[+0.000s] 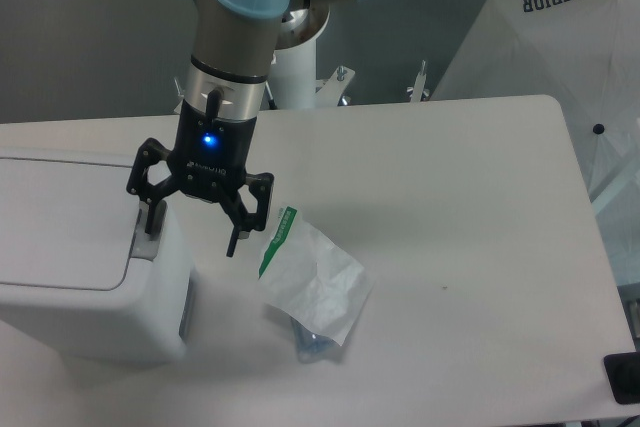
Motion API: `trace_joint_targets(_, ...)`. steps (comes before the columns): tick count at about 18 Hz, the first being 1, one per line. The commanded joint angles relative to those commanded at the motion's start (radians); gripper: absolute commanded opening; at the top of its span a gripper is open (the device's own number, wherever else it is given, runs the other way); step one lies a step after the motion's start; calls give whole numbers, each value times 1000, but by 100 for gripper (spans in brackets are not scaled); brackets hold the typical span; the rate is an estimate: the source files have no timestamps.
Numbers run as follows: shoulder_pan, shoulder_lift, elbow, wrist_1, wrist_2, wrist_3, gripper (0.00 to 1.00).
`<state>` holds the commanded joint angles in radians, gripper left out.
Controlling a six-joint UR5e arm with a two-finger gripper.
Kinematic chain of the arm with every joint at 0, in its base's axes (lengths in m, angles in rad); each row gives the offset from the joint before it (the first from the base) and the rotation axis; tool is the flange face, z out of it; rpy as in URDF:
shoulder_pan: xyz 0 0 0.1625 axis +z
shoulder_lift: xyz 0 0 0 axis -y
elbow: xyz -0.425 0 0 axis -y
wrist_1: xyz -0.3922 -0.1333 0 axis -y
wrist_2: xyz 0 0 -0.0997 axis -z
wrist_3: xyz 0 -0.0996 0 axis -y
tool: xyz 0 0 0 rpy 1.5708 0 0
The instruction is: Open the trash can
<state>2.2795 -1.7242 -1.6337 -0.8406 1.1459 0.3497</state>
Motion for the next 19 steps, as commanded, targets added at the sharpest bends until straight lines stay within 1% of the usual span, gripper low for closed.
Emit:
trace_joint_targets(4, 0, 3, 0, 0, 0, 0, 100)
trace_joint_targets(10, 9, 15, 67, 3, -2, 21, 100)
trace_joint_targets(12, 15, 12, 96, 2, 0, 78, 100)
trace_joint_targets(14, 41, 14, 104, 2, 11, 156, 100)
trace_joint_targets(16, 58, 14, 109, 2, 82, 195, 100)
trace_joint_targets(19, 78, 12, 115, 3, 175, 199, 100)
